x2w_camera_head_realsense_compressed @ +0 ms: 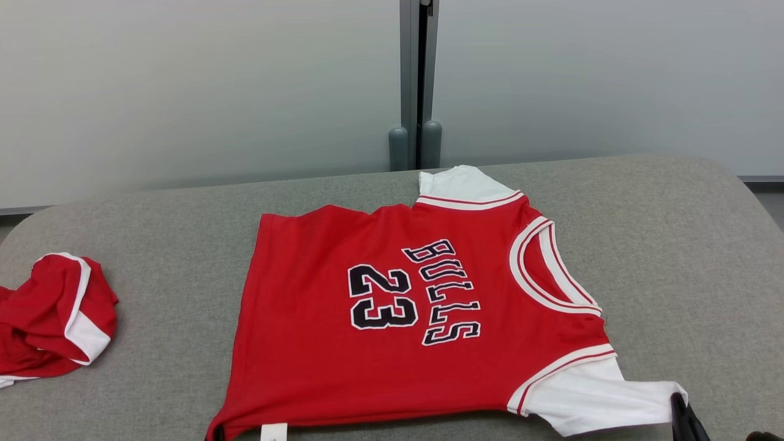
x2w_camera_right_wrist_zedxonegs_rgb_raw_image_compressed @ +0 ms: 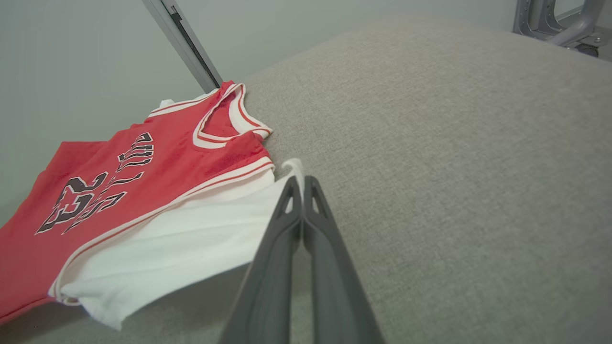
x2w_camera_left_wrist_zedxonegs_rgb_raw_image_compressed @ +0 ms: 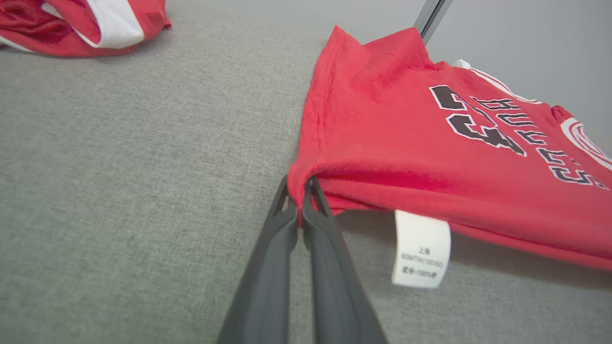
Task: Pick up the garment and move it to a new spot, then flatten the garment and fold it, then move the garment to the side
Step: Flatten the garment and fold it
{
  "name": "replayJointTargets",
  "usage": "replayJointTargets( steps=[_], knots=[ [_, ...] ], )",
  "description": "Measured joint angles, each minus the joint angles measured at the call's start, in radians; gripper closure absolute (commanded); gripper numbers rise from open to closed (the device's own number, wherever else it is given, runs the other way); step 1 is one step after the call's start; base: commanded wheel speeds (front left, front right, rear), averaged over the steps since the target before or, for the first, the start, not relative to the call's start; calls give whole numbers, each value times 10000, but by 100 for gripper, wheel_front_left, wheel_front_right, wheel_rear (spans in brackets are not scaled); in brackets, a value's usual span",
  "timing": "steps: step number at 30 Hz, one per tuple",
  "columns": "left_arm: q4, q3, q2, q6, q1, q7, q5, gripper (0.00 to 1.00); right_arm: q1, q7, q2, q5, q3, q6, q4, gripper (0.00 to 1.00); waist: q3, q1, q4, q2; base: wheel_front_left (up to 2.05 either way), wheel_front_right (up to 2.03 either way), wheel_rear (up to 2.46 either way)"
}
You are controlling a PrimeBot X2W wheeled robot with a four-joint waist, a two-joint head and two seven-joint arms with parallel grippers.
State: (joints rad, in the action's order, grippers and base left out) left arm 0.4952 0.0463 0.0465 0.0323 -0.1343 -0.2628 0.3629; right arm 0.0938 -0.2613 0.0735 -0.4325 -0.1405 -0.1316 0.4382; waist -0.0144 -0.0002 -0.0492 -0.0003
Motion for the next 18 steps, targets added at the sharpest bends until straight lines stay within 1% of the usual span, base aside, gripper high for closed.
replayJointTargets(
  steps=[4,6,9,12,18],
  knots=[
    [-491,46,8,6,121,2,-31,100,-198,0,77,31,21,0,-376,100,129,2,62,0,0,0,0],
    [-708,56,13,50,495,2,119,100,-600,0,61,-33,-10,4,-437,100,237,2,123,0,0,0,0],
    [-878,221,36,71,1128,0,21,100,-1477,0,75,-140,10,6,-430,100,512,2,171,1,0,0,0],
    [-752,470,33,155,1875,0,-186,100,-2371,0,209,44,84,8,-226,100,864,4,226,3,0,0,0],
    [17,936,36,209,3279,0,-405,100,-4097,-6,395,453,102,10,683,100,1630,5,361,4,0,0,0]
  ],
)
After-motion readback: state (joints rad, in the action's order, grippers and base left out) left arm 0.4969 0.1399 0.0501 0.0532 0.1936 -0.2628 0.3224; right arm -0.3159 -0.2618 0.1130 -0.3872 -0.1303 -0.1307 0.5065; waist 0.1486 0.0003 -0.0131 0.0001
